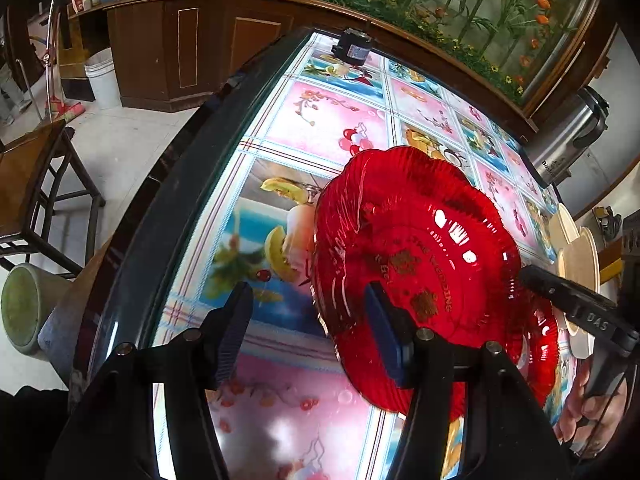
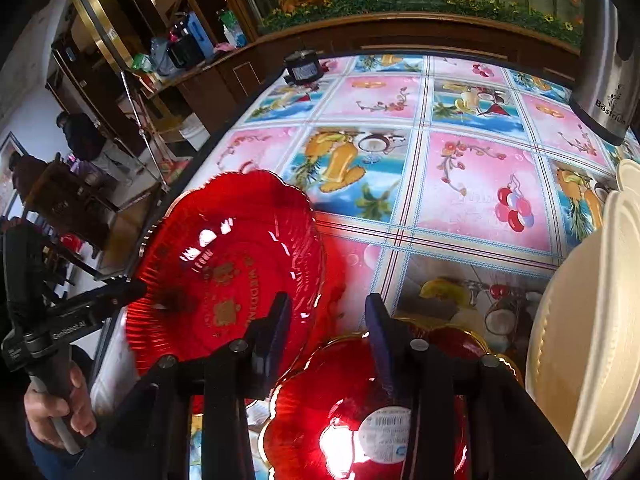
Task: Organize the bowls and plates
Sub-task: 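Grasp the large red WEDDING plate rim with the left tool and lift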
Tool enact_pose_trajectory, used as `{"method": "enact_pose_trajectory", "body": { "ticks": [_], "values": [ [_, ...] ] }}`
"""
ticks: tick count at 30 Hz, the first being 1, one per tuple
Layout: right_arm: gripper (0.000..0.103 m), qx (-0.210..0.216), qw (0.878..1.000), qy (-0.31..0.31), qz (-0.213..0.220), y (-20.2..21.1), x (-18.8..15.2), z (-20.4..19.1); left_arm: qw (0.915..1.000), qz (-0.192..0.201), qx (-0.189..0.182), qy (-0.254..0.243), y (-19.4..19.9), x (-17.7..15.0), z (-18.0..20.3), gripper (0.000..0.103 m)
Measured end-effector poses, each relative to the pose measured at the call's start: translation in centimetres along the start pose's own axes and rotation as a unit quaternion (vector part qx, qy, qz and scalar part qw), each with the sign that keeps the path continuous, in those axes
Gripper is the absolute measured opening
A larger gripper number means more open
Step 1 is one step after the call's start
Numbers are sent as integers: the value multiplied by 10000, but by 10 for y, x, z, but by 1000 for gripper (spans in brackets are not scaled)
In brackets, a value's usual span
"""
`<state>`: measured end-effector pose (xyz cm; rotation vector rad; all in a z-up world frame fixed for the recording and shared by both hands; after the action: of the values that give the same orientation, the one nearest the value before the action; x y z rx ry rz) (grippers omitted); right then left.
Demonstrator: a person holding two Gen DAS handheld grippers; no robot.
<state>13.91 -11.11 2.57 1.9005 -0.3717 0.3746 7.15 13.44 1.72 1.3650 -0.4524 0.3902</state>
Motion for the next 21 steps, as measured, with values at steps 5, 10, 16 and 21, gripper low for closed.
{"method": "enact_pose_trajectory", "body": {
  "ticks": [5, 10, 16, 21],
  "values": [
    [22, 51, 10000, 14, -51, -9, 0, -1, 9999, -45, -64, -68, -9, 3, 8, 31],
    [7, 111, 9999, 52, 5, -9, -4, -7, 10000, -1, -41, -68, -11, 2, 13, 24],
    [7, 148, 9998, 50, 105, -3, -10, -12, 9998, 29, 136, -171, -6, -3, 16, 24],
    [8, 215, 9996, 90, 177, 8, -18, -15, 9992, 205, 237, -241, 12, -9, 19, 24]
  ]
}}
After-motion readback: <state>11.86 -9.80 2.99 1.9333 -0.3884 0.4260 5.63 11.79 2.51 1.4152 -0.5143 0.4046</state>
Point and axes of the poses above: each gripper's, at about its wrist camera, not at the fingertips, and y roughly against the way its jaws point, z to its right, x to its top, the point moved 2 cm from there along -y, roughly the way its jaws point, and after that the axes turned 13 degrees about -y, right-handed, at the moved point
